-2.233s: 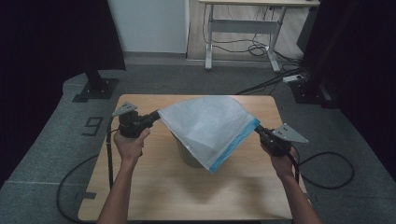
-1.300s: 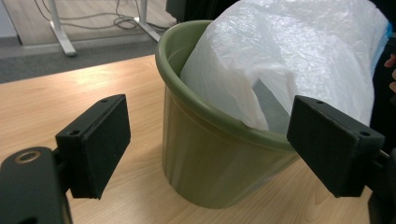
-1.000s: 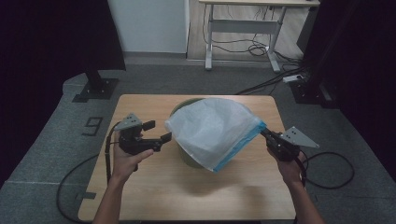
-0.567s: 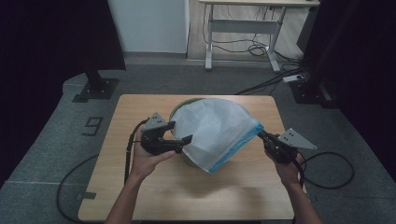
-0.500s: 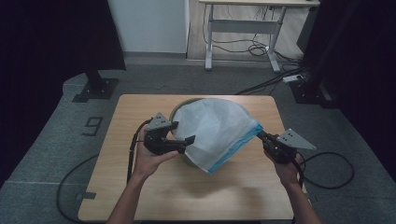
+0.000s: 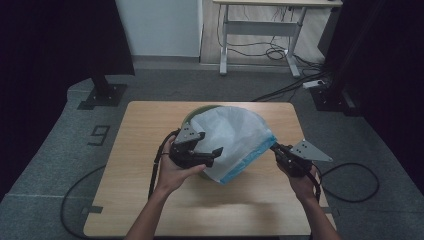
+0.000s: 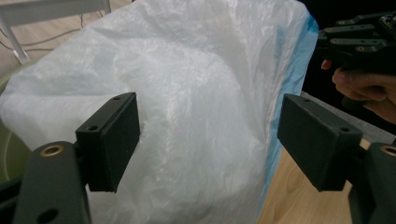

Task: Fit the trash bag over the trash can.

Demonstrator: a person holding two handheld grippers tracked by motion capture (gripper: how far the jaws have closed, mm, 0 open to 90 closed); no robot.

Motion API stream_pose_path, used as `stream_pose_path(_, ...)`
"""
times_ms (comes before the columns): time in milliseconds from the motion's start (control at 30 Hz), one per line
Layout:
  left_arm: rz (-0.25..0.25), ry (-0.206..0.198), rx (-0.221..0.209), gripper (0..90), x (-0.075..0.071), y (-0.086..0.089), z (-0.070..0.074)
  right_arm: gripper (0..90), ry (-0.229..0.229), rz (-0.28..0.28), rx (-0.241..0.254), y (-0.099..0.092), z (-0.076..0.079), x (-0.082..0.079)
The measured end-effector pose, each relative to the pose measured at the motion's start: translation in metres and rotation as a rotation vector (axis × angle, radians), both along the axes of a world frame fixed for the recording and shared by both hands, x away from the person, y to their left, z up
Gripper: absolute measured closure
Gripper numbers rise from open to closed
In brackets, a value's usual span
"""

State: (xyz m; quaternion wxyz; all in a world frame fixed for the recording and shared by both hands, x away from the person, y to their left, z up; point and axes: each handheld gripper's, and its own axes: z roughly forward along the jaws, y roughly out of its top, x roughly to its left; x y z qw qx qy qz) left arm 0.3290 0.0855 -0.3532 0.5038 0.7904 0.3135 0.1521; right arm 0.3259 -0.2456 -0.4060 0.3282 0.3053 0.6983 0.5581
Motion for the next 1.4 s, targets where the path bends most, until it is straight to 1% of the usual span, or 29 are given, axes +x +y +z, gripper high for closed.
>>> stream_pose_path(133, -0.004, 0.015, 0.019, 21.7, 0.003, -0.011, -0.004, 88.4, 0.002, 0.002, 0.001, 0.001, 0.000, 0.000)
stream_pose_path(200, 0.000, 0.032, 0.016, 21.7, 0.007, -0.016, -0.006, 88.3, 0.003, 0.002, 0.007, 0.001, 0.000, 0.000)
stream_pose_path(300, -0.004, 0.044, 0.006, 21.7, 0.011, -0.026, -0.010, 88.4, 0.007, 0.005, 0.008, 0.002, -0.002, 0.001)
stream_pose_path(367, -0.002, 0.044, 0.006, 22.2, 0.013, -0.030, -0.011, 88.4, 0.007, 0.009, 0.007, 0.003, -0.003, 0.000)
stream_pose_path(567, 0.027, 0.050, -0.011, 25.2, 0.018, -0.041, -0.016, 88.4, 0.005, 0.014, 0.013, 0.004, -0.003, -0.001)
stream_pose_path(700, 0.038, 0.055, -0.012, 29.5, 0.020, -0.044, -0.019, 88.4, 0.004, 0.014, 0.014, 0.003, -0.002, -0.002)
stream_pose_path(767, 0.034, 0.056, -0.011, 35.8, 0.021, -0.045, -0.020, 88.4, 0.003, 0.015, 0.014, 0.002, -0.002, -0.003)
stream_pose_path(833, 0.022, 0.071, -0.008, 41.1, 0.021, -0.048, -0.021, 88.4, 0.003, 0.016, 0.015, 0.002, -0.002, -0.003)
stream_pose_path(867, 0.018, 0.075, -0.004, 47.9, 0.021, -0.048, -0.022, 88.4, 0.005, 0.016, 0.016, 0.002, -0.003, -0.002)
stream_pose_path(900, 0.013, 0.080, -0.004, 47.9, 0.022, -0.049, -0.022, 88.4, 0.005, 0.016, 0.016, 0.002, -0.003, -0.002)
stream_pose_path(1000, -0.006, 0.085, -0.012, 61.5, 0.022, -0.048, -0.021, 88.4, 0.007, 0.016, 0.014, 0.003, -0.004, -0.002)
stream_pose_path(1033, -0.016, 0.087, -0.024, 65.6, 0.023, -0.046, -0.020, 88.4, 0.007, 0.016, 0.014, 0.003, -0.004, -0.002)
stream_pose_path(1067, -0.027, 0.094, -0.041, 73.4, 0.024, -0.044, -0.019, 88.3, 0.012, 0.015, 0.013, 0.003, -0.006, -0.001)
stream_pose_path(1100, -0.031, 0.097, -0.052, 73.4, 0.025, -0.043, -0.019, 88.3, 0.012, 0.015, 0.013, 0.003, -0.006, -0.001)
stream_pose_path(1133, -0.039, 0.101, -0.066, 79.4, 0.026, -0.041, -0.018, 88.2, 0.019, 0.014, 0.014, 0.002, -0.007, 0.000)
stream_pose_path(1167, -0.042, 0.100, -0.079, 79.4, 0.027, -0.039, -0.017, 88.2, 0.019, 0.014, 0.014, 0.002, -0.007, 0.000)
stream_pose_path(1233, -0.058, 0.097, -0.103, 83.8, 0.028, -0.035, -0.015, 88.2, 0.021, 0.013, 0.014, 0.001, -0.007, 0.000)
stream_pose_path(1300, -0.063, 0.087, -0.126, 89.0, 0.028, -0.031, -0.012, 88.2, 0.025, 0.012, 0.015, -0.001, -0.008, 0.000)
stream_pose_path(1367, -0.068, 0.084, -0.151, 89.5, 0.028, -0.027, -0.009, 88.2, 0.027, 0.011, 0.014, -0.002, -0.008, 0.000)
stream_pose_path(1400, -0.079, 0.089, -0.183, 89.7, 0.029, -0.021, -0.007, 88.3, 0.032, 0.010, 0.008, -0.002, -0.009, 0.000)
